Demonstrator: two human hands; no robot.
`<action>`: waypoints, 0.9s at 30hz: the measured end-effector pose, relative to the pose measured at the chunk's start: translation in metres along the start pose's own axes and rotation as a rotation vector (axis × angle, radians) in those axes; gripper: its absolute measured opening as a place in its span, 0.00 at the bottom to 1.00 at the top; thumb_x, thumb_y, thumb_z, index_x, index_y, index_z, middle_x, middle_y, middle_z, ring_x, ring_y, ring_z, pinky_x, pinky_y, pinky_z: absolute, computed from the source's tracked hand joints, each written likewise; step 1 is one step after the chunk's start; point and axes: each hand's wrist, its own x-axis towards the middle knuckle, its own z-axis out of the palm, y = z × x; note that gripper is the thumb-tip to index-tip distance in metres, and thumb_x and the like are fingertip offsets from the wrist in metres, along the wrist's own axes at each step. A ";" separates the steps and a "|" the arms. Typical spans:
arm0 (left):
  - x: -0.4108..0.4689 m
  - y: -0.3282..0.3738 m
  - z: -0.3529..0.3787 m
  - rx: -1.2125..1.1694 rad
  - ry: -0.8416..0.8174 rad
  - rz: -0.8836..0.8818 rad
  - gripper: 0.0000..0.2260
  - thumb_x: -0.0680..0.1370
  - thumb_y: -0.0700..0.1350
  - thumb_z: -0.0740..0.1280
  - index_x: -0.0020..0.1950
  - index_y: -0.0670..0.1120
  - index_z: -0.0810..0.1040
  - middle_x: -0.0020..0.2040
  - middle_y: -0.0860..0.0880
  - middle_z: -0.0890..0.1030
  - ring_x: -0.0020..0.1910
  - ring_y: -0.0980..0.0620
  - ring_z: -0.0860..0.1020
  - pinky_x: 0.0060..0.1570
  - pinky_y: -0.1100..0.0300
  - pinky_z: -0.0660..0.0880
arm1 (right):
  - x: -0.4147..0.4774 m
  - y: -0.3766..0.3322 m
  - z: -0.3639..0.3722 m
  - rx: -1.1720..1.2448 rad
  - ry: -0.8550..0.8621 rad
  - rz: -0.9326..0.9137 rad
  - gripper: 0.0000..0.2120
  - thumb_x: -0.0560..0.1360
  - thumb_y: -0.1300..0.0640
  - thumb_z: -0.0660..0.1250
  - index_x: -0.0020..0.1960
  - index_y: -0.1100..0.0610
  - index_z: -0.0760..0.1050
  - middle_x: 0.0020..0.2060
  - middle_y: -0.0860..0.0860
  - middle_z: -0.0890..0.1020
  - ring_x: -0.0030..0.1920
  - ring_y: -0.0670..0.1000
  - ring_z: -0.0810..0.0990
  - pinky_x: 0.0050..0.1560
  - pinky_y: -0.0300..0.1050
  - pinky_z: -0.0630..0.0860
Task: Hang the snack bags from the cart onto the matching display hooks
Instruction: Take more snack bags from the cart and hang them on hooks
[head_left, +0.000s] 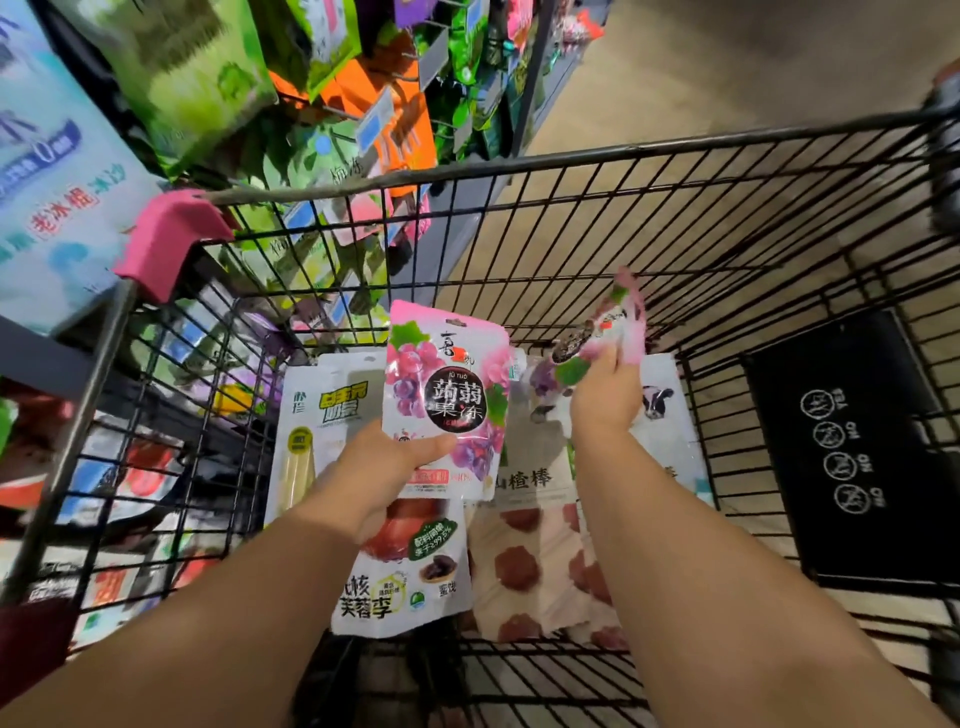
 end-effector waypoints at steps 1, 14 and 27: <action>0.001 0.000 0.001 0.016 0.024 -0.008 0.19 0.67 0.49 0.78 0.56 0.51 0.80 0.50 0.53 0.84 0.52 0.52 0.80 0.52 0.57 0.74 | -0.001 -0.005 -0.002 0.001 0.001 -0.023 0.18 0.84 0.51 0.52 0.70 0.55 0.71 0.49 0.53 0.74 0.50 0.52 0.72 0.47 0.38 0.66; -0.023 0.030 -0.011 -0.203 0.311 0.053 0.48 0.52 0.61 0.82 0.67 0.44 0.72 0.62 0.46 0.79 0.60 0.41 0.77 0.62 0.40 0.71 | -0.030 -0.071 -0.021 0.250 -0.210 -0.055 0.09 0.82 0.51 0.55 0.49 0.50 0.74 0.47 0.52 0.81 0.50 0.54 0.81 0.48 0.47 0.78; -0.087 0.081 -0.026 -0.149 0.070 0.025 0.39 0.65 0.73 0.61 0.66 0.48 0.75 0.63 0.44 0.79 0.59 0.40 0.79 0.53 0.42 0.78 | -0.109 -0.129 -0.036 -0.167 -0.458 -0.367 0.16 0.81 0.53 0.55 0.45 0.63 0.74 0.39 0.55 0.76 0.41 0.53 0.72 0.38 0.45 0.65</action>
